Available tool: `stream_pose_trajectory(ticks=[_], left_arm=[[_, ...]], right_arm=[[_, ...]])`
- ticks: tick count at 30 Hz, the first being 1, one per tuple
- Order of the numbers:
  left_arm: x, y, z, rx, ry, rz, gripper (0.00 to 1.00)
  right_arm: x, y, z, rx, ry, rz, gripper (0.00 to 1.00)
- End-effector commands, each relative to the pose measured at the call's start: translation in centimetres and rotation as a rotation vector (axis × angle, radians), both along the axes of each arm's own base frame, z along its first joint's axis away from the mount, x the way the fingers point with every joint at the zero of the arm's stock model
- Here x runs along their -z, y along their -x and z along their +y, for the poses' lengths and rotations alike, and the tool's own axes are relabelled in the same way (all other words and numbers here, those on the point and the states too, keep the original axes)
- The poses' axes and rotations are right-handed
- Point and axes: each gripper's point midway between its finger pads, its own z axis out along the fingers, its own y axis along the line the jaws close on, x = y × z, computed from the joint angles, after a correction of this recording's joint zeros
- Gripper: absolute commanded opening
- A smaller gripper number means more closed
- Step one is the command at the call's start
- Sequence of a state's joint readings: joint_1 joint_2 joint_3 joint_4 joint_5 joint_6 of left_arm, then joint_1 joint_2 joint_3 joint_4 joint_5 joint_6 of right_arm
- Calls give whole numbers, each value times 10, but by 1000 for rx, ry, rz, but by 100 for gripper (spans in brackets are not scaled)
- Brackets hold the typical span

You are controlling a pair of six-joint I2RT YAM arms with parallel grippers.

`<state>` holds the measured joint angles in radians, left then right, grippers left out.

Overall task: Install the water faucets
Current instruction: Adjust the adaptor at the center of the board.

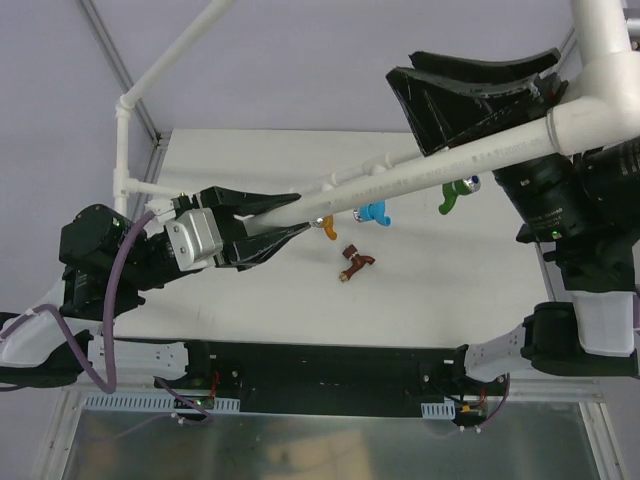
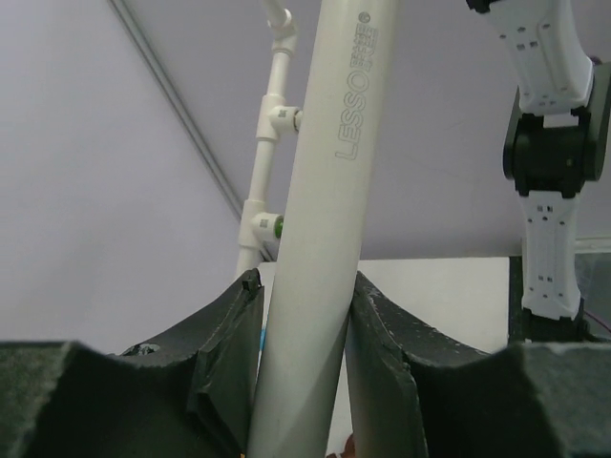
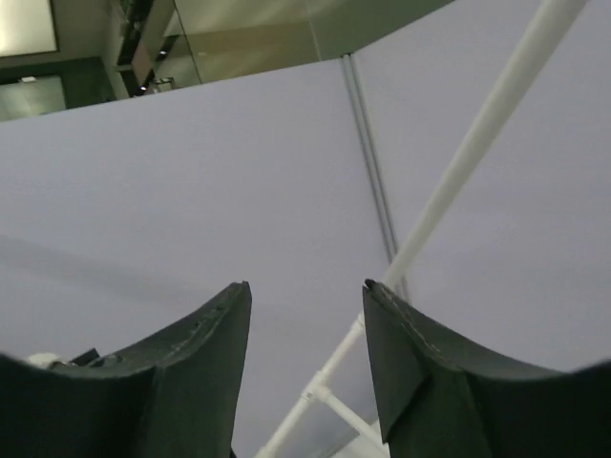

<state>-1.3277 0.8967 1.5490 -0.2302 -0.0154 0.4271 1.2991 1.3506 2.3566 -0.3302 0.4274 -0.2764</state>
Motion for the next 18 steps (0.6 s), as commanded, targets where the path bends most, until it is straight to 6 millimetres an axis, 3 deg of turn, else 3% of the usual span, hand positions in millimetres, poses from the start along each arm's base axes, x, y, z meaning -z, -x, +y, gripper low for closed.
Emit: stream_pose_trajectory(ticks=[1,9,14,18], left_arm=[[-111,20,13,109,435,-50,0],[-128,2,21,24,580,-14,0],[-140,-7,31,-16,691,20,0],[-156,-6,36,12,771,43,0]], right_arm=[[27,10,86,-167,141,-28,56],[32,0,109,-149,149,-25,56],[30,-8,113,-109,148,-32,57],[40,-12,115,-90,181,-17,57]])
